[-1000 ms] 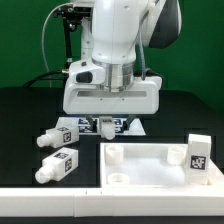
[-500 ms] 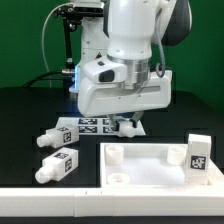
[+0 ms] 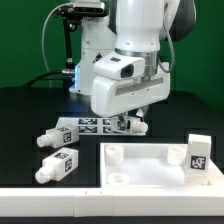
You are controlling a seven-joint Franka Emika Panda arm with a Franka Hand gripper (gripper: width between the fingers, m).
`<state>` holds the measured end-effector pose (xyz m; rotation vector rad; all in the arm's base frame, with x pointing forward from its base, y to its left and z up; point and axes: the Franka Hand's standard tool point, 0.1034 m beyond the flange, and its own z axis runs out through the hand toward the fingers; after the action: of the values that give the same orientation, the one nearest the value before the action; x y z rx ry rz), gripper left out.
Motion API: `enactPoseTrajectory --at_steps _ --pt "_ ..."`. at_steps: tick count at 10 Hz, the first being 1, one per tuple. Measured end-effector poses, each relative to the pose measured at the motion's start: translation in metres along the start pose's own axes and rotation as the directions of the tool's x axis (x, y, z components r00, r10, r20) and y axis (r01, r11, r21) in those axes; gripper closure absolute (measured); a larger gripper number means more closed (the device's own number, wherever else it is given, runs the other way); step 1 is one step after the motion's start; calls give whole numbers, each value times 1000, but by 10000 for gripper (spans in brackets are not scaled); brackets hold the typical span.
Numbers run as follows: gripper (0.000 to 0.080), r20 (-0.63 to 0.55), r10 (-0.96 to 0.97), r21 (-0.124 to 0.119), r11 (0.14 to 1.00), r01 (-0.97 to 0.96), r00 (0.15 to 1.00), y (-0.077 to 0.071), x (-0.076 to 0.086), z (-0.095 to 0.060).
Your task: Assemble square table
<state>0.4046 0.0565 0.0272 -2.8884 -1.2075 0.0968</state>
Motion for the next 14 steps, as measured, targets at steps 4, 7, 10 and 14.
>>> enactPoseTrajectory --at_steps 4,7,10,14 --pt "515 -91 -419 -161 901 402 903 -22 47 -11" --pt "514 -41 -592 -160 799 580 805 -23 39 -7" --pt "514 24 -912 -237 392 889 409 -29 36 7" --pt "514 61 -969 -222 221 950 240 -29 32 9"
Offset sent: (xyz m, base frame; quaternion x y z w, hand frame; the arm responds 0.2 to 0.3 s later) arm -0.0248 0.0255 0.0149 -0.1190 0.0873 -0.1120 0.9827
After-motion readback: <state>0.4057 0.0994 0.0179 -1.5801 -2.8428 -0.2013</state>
